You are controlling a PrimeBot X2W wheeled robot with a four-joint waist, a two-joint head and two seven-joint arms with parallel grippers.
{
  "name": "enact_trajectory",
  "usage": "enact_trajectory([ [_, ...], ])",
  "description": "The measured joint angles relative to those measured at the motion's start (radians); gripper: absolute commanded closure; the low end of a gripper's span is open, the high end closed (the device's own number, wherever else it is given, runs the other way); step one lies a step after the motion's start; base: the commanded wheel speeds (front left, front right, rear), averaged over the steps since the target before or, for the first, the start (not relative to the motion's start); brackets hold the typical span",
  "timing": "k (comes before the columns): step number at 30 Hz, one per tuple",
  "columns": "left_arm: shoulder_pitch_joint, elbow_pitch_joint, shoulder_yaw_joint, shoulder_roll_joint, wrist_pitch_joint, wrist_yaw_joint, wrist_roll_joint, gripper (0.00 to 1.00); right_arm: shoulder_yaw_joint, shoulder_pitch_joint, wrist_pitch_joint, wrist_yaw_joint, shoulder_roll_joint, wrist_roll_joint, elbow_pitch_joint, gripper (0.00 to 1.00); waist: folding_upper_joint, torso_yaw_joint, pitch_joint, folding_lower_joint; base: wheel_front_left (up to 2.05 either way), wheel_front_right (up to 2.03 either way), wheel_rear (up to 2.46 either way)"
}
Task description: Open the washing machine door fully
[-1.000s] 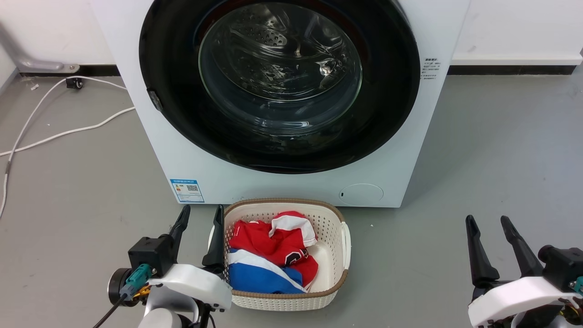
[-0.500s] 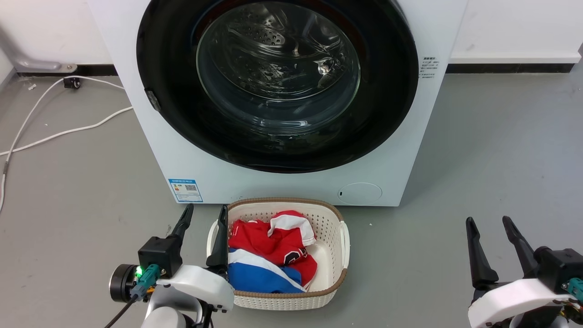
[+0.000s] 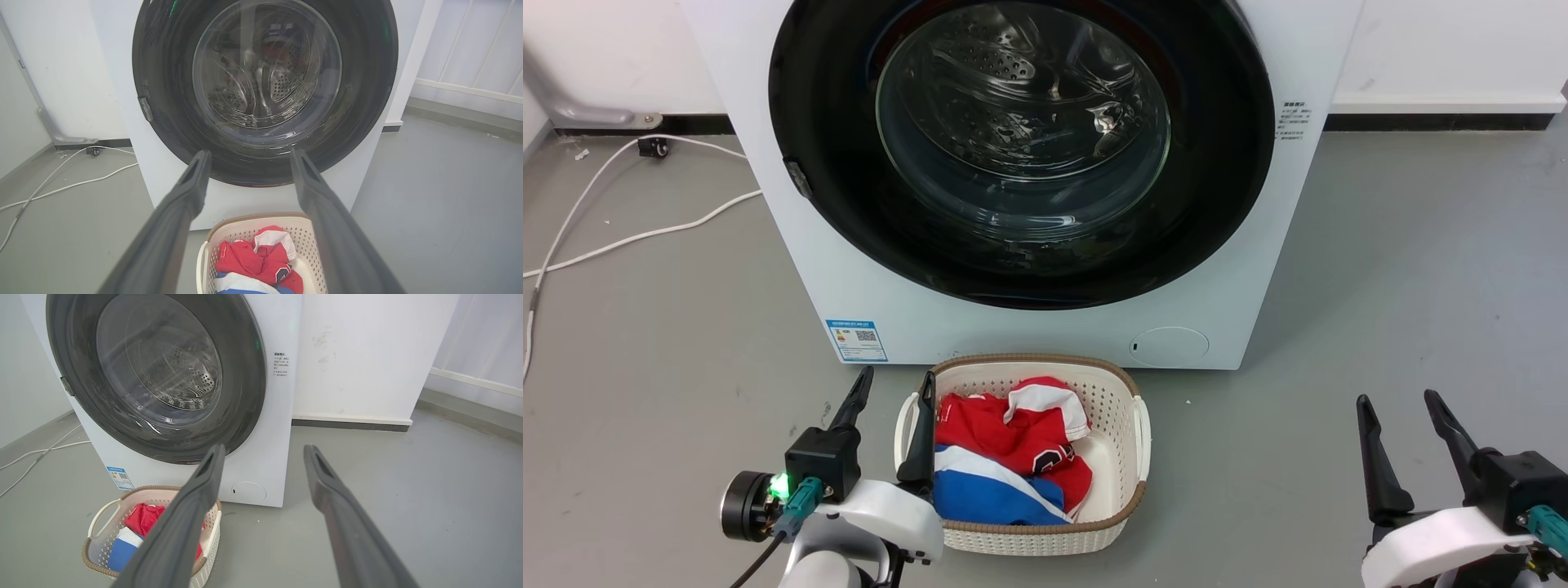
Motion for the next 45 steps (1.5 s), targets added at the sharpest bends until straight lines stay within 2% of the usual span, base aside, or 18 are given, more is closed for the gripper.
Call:
enact_trajectory([
  [20,-0.001,0.018,0.024,-0.009,-0.001,-0.005,-0.007,0.00,-0.003,-0.001,-0.018,0.000,0.000,0.036,0.023,0.00,0.0000,0.001,0.002,0.0000,0.00,0.00,0.00],
  [21,-0.001,0.018,0.025,-0.009,-0.001,-0.006,-0.010,0.00,-0.003,-0.002,-0.018,0.000,0.000,0.049,0.024,0.64,0.0000,0.001,0.002,0.0000,0.00,0.00,0.00],
  [22,-0.001,0.018,0.025,-0.009,-0.001,-0.006,-0.012,0.00,-0.004,-0.002,-0.021,0.000,0.000,0.054,0.025,1.00,0.0000,0.001,0.003,0.0000,0.00,0.00,0.00],
  [27,-0.001,0.019,0.026,-0.010,-0.001,-0.006,-0.012,0.00,-0.015,-0.003,-0.025,0.000,0.001,0.128,0.029,1.00,0.0000,0.000,0.005,0.0000,0.00,0.00,0.00],
  [28,-0.001,0.019,0.026,-0.011,-0.001,-0.006,-0.012,0.00,-0.023,-0.004,-0.026,0.000,0.001,0.184,0.032,1.00,0.0000,0.000,0.005,0.0000,0.00,0.00,0.00],
  [34,-0.002,0.020,0.026,-0.012,-0.001,-0.006,-0.013,0.00,-0.056,-0.022,-0.004,0.000,0.001,0.705,0.071,1.00,0.0000,0.000,0.006,0.0000,0.00,0.00,0.00],
  [38,-0.002,0.017,0.022,-0.012,-0.002,-0.006,-0.014,0.00,-0.119,-0.043,0.026,0.000,0.001,1.019,0.086,1.00,0.0000,-0.001,0.007,0.0000,0.00,0.00,0.00],
  [42,-0.007,0.009,0.023,-0.013,-0.002,-0.005,-0.014,0.00,-0.204,-0.081,0.087,0.000,0.002,1.222,0.120,1.00,0.0000,-0.005,0.021,0.0000,0.00,0.00,0.00],
  [45,-0.021,-0.002,0.022,-0.013,-0.002,-0.001,-0.014,0.00,-0.277,-0.135,0.151,0.000,-0.004,1.299,0.173,1.00,0.0000,-0.008,0.038,0.0000,0.00,0.00,0.00],
])
